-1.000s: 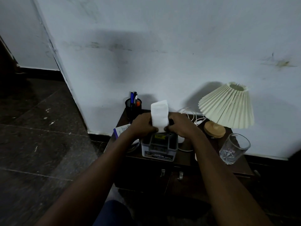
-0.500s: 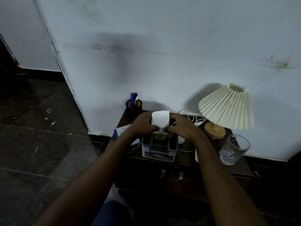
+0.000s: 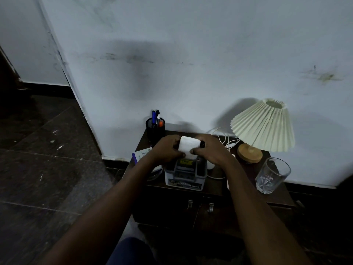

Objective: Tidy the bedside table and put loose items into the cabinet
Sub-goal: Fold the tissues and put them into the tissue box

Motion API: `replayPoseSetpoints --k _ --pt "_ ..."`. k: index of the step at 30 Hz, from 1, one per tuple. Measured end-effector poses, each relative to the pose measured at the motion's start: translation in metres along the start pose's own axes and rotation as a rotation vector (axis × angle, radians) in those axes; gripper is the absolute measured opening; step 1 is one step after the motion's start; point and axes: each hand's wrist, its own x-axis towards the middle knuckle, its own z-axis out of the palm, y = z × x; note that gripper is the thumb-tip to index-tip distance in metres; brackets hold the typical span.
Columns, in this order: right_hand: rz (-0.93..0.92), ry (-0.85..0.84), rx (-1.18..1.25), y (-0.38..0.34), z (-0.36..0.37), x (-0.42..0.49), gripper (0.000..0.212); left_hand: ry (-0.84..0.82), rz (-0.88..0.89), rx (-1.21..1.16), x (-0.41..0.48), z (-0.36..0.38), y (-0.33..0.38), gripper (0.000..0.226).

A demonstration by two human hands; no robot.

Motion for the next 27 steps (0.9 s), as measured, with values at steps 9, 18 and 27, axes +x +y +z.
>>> replayPoseSetpoints --k 9,18,27 --pt "-0.015 -0.043 -0.170 0.004 0.004 0.004 0.017 0.008 -0.013 0.041 0.003 -0.002 -0.001 0.044" --pt "0.021 -0.006 -0.099 0.005 0.000 0.008 0.011 0.004 -0.060 -0.050 0.002 -0.002 -0.007 0.048" --pt "0.109 0.304 0.213 0.024 -0.016 -0.001 0.007 0.049 -0.099 -0.209 0.003 0.007 -0.015 0.059"
